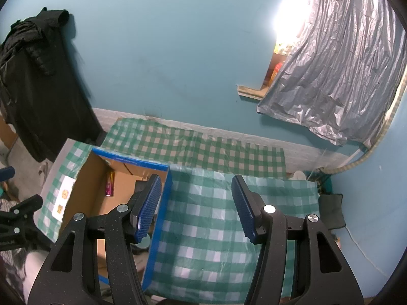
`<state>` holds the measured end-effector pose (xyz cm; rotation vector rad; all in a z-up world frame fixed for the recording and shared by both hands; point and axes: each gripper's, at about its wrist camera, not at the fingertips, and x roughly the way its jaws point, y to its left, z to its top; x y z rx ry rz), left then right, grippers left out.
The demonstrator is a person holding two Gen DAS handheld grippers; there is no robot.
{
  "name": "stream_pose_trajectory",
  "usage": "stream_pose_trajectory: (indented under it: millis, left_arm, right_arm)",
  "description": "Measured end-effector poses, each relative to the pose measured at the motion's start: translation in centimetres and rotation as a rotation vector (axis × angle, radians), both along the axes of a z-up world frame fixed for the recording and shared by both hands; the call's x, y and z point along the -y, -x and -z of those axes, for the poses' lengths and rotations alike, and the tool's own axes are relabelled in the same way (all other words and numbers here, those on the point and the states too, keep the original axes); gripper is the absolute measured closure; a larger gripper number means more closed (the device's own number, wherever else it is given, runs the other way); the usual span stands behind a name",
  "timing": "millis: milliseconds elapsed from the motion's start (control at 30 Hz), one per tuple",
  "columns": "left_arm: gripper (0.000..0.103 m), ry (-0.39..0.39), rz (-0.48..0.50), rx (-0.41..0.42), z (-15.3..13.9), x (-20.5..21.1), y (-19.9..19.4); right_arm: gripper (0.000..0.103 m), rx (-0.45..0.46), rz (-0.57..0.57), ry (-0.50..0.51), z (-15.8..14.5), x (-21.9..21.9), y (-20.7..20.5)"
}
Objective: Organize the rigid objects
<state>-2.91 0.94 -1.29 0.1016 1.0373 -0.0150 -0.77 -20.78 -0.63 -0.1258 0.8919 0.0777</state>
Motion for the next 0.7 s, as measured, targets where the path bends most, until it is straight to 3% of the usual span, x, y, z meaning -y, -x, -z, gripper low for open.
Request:
stream_pose_trajectory:
  millis: [700]
  left_arm:
    - [0.011,0.008,0.0,-0.005,0.09,0.68,0.19]
  right_arm:
    - [0.047,-0.013,0.004,0.002,0.33,0.82,0.06]
